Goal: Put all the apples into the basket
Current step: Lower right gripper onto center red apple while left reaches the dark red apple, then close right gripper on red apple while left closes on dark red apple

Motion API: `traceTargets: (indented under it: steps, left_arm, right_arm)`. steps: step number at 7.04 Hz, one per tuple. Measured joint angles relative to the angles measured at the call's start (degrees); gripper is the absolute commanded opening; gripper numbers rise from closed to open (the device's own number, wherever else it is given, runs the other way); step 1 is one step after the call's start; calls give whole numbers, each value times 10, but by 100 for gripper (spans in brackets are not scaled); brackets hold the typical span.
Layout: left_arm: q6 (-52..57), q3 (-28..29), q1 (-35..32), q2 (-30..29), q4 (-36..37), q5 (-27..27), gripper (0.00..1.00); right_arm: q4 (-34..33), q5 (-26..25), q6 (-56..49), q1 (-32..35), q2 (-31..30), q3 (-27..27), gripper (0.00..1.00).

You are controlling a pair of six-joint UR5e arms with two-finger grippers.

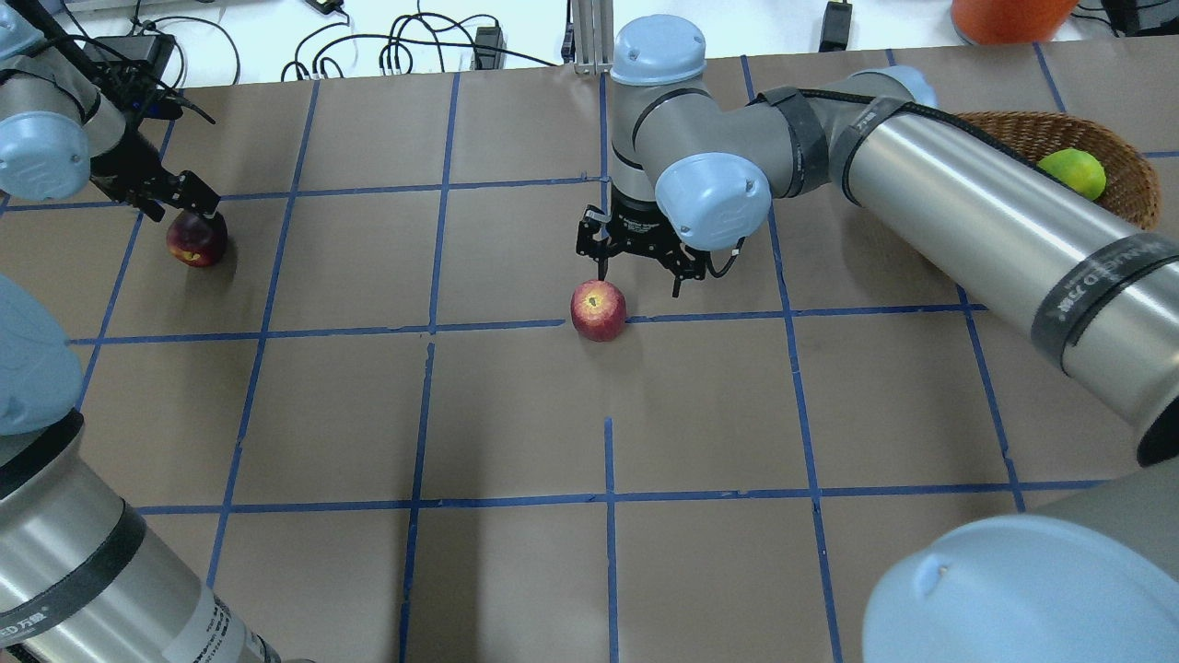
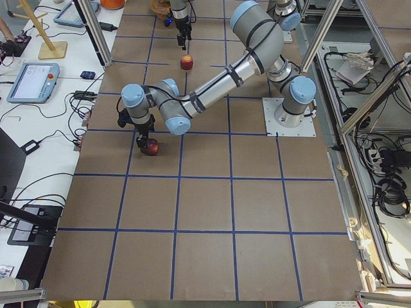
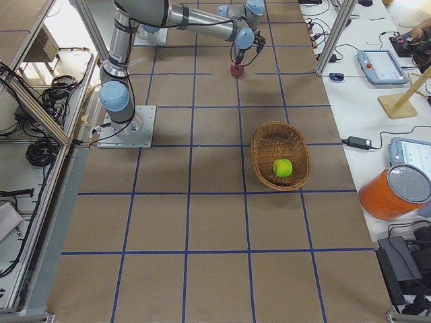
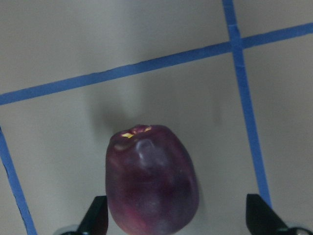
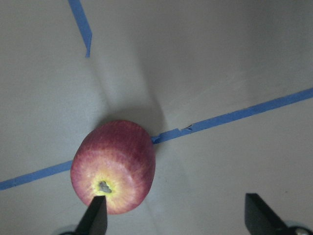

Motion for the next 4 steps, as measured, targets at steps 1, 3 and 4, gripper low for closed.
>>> traceTargets:
  steps: [1,3,4]
  left_arm:
    - [0,1,1,-16,8,5,100]
    - [-1,6,2,-38,14,8,49]
    - [0,8,3,-40,13,7,38]
  right_arm:
    - [-8,19,2,5,8,1,100]
    - [-25,47,-1,9,20,2,100]
    - [-32,57,-3,10,25,2,100]
